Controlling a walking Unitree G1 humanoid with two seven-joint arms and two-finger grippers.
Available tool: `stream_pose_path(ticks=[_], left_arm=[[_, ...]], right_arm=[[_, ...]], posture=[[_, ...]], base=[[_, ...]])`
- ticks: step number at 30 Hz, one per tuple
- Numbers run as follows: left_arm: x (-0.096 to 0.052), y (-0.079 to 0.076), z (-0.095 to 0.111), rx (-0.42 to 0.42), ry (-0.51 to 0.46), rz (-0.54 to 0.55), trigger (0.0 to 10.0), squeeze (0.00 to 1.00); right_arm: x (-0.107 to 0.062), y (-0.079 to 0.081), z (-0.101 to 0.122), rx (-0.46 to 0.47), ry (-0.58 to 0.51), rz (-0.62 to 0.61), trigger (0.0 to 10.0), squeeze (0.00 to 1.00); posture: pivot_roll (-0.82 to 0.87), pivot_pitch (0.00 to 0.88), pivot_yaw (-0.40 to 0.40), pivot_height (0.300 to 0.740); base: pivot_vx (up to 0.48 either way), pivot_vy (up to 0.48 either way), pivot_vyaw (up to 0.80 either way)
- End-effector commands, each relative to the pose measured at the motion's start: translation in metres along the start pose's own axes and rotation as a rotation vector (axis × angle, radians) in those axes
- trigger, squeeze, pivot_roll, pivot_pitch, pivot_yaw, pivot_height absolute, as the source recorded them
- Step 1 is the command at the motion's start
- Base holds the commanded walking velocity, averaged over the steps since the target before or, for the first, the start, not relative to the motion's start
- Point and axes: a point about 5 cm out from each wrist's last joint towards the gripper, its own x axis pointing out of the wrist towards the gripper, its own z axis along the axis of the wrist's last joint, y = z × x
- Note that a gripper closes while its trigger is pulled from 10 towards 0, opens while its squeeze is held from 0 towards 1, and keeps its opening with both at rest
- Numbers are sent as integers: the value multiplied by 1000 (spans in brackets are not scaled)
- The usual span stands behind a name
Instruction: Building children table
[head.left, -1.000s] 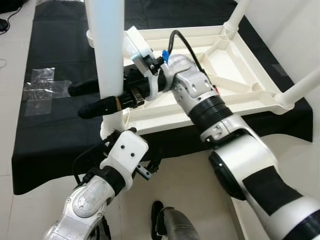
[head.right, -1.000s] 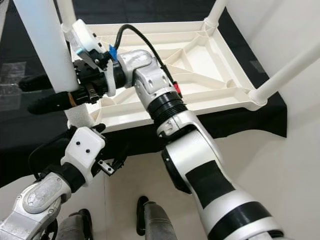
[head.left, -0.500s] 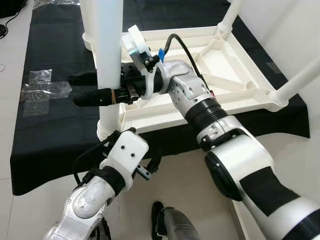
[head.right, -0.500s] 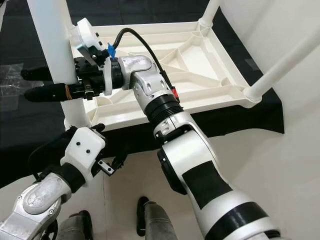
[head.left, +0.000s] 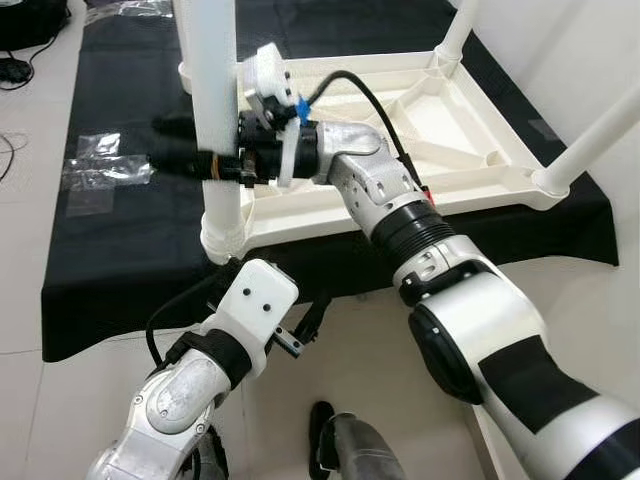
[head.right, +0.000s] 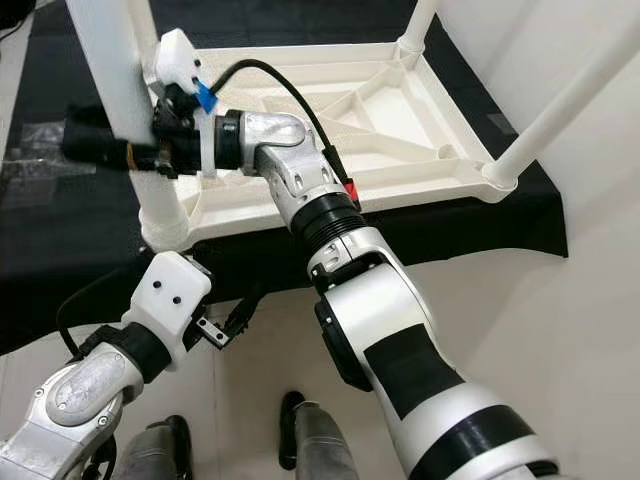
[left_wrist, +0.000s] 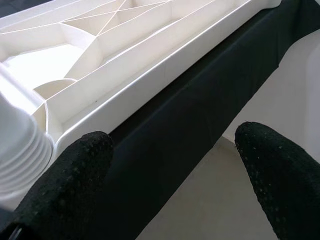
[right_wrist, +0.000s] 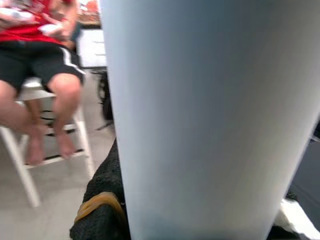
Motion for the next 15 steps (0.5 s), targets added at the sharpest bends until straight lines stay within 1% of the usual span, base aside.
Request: stream_pose_path(ticks=[1,4,5,8,9,12,15], left_arm=[[1,-2,-3,-4,17,-18,10000,0],[1,-1,-3,-1,15,-9,10000,0],[1,-1,-3,-1,15,-9,10000,0],[2,0,-4,0,15,-6,10000,0],[2,0,-4,0,15,-6,10000,0],[3,1,-4,3,15,-4,10000,0],[3,1,-4,3,15,-4,10000,0]], right_arm=[[-16,-1,-44,97,200,-99,0,0],[-18,-7,-49,124,239,-234,0,0],[-18,-7,-49,124,239,-234,0,0],[-22,-15,-55,188,266,-415,0,0],[-22,-15,-55,188,266,-415,0,0],[-29,-24,-55,217,245,-586,0,0],[-31,-26,-54,218,236,-621,0,0]], posture=[[71,308,-170,740],[68,308,-168,740],[68,308,-168,740],[66,306,-168,740],[66,306,-168,740],[67,304,-169,740],[67,304,-169,740]], base=[[0,0,0],[0,0,0],[0,0,0],[0,0,0],[0,0,0],[0,0,0],[0,0,0]])
